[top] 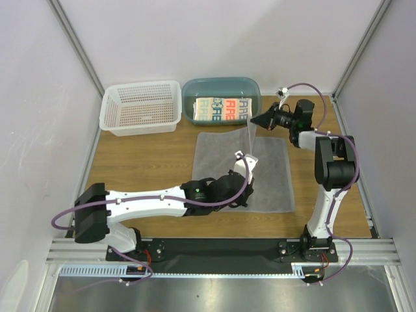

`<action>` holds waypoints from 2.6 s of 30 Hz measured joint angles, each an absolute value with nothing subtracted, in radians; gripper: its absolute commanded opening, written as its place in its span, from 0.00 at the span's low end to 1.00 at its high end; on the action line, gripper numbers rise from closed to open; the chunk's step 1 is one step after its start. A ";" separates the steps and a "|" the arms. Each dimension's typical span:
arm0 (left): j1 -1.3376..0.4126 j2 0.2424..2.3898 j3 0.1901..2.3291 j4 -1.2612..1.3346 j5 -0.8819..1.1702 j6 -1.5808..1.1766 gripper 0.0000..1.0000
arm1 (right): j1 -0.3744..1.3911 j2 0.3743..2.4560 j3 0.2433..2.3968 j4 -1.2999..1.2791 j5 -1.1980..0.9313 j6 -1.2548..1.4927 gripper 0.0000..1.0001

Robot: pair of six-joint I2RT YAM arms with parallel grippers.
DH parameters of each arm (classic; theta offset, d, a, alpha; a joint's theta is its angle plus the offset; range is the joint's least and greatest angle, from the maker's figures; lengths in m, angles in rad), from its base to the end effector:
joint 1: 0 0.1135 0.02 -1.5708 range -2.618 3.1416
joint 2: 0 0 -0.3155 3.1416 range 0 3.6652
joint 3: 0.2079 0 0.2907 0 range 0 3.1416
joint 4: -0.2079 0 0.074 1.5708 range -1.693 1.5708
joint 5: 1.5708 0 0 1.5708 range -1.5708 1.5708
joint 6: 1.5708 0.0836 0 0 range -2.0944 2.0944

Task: Fold and stack the towels
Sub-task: Fold the towel

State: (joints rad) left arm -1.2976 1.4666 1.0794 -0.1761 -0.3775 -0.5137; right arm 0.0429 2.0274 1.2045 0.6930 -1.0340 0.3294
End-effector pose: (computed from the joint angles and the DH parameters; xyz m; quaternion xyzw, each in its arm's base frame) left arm 0.1380 -0.3783 0.2944 0.2449 0.8296 -0.2717 0.4219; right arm 0.5088 0.0937 0.2138 -0.2295 0.6932 0.4712 0.4948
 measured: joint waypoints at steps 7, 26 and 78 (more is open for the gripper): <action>-1.309 1.516 1.167 -0.151 -0.335 -0.482 0.01 | 0.042 1.955 1.205 0.653 -1.037 0.279 0.00; -1.312 1.611 1.204 -0.113 -0.275 -0.434 0.00 | -0.038 1.917 1.169 0.495 -1.039 0.119 0.00; -1.272 1.781 1.362 -0.118 -0.057 -0.303 0.84 | -0.232 1.743 1.186 0.177 -0.806 0.149 1.00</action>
State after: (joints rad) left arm -1.2720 1.7809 1.3624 -0.1177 -0.0570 -0.3027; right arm -0.2317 1.7428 1.1858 0.1772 -0.8062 0.1493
